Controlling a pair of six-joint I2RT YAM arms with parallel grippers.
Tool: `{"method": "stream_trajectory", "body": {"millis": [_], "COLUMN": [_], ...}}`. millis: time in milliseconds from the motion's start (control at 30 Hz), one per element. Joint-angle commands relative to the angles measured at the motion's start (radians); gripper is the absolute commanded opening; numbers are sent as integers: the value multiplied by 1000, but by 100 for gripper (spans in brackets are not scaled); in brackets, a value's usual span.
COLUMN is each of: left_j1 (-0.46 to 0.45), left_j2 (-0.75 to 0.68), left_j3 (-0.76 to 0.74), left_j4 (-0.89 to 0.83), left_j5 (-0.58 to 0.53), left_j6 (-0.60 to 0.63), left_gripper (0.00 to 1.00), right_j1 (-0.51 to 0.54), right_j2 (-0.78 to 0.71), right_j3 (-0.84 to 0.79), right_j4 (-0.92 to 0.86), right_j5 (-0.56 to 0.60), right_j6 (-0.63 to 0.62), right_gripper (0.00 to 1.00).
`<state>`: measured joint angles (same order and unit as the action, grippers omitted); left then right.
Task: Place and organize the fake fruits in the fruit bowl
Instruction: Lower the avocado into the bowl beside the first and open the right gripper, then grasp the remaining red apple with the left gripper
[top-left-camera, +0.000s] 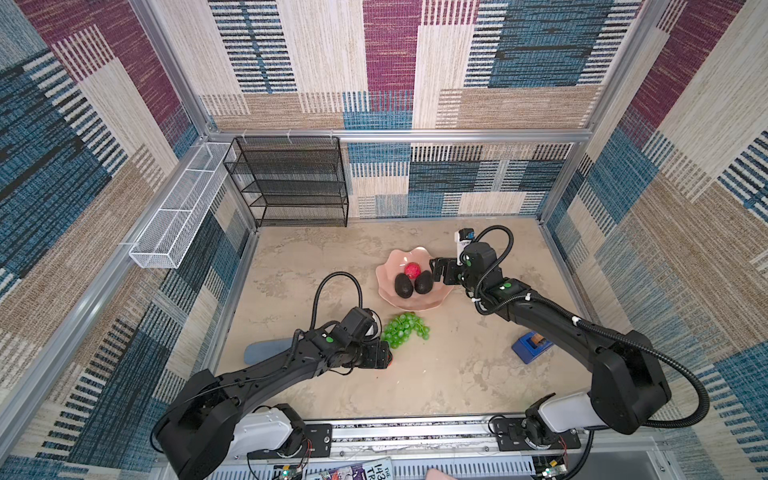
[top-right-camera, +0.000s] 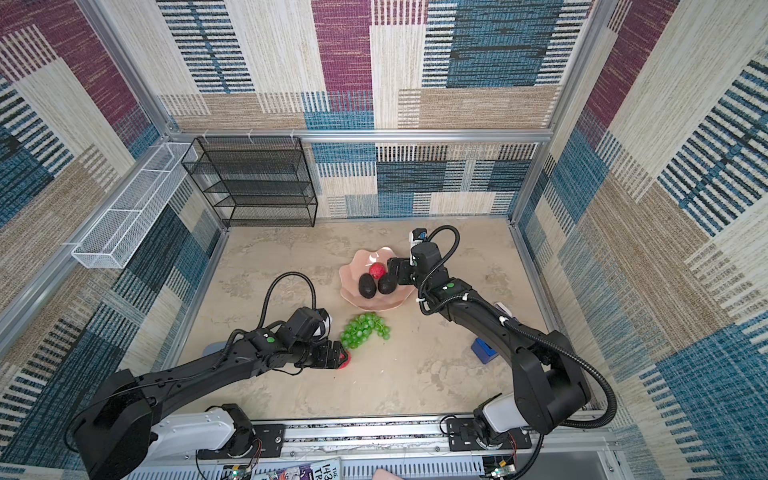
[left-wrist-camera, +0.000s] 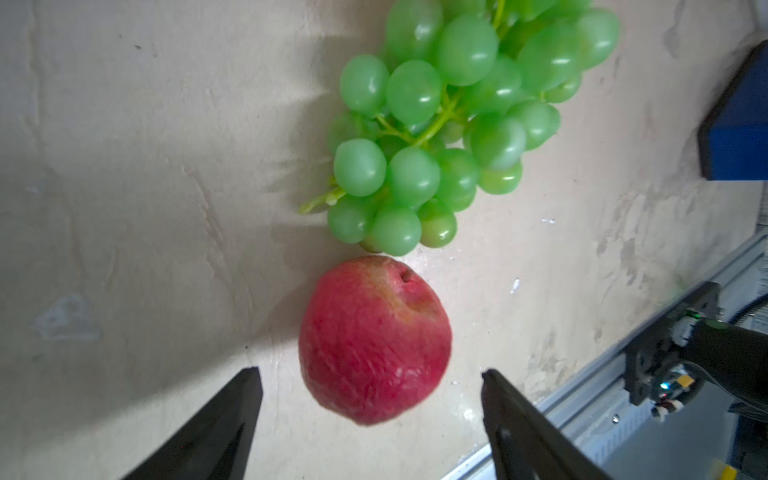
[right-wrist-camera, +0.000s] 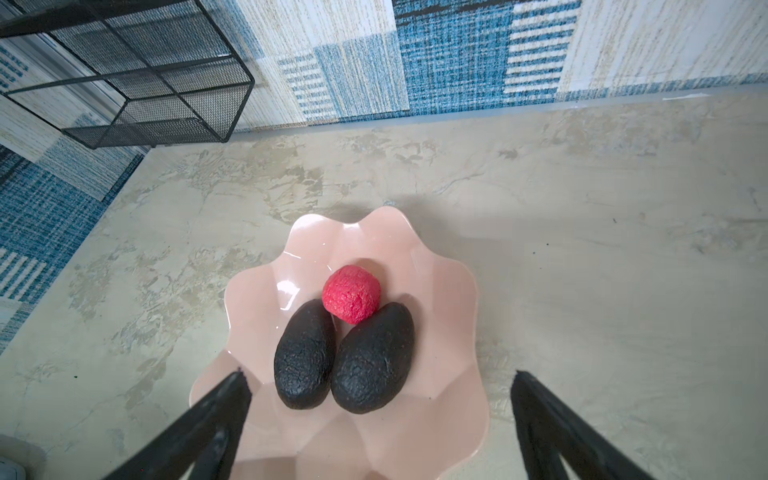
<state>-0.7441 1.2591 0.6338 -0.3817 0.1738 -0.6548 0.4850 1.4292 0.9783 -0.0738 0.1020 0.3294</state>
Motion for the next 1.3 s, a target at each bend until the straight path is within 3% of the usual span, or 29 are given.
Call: {"method": "stream_trajectory", "body": {"millis": [0,300,567,667,967,1267], "left_j1": [-9,-13,-14,-12,-3,8], "left_j2": [53,35,-213,-228,113,483], "left_j3": [18,16,57,130,419,739], "left_j4": [14,-21,-154,-168,-64,-95], "left_j5": [-36,-60,-129,-150,-109,-56], "left_j6": [-2,11,66,125,299,418], "left_gripper": [83,54,51,52,52,50], "right_j1": [1,1,1,1,0,-3], "right_j2": [-22,-35,-30,-44,-175,-335], "right_j3": [-13,-27,-41,-57,-165,-261], "right_j4": [13,18,39,55,73,27], "right_j5": [20,28,26,9,26,64], "right_j6": [15,10,11,10,19,50], "right_gripper": [100,100,100,100,100,100]}}
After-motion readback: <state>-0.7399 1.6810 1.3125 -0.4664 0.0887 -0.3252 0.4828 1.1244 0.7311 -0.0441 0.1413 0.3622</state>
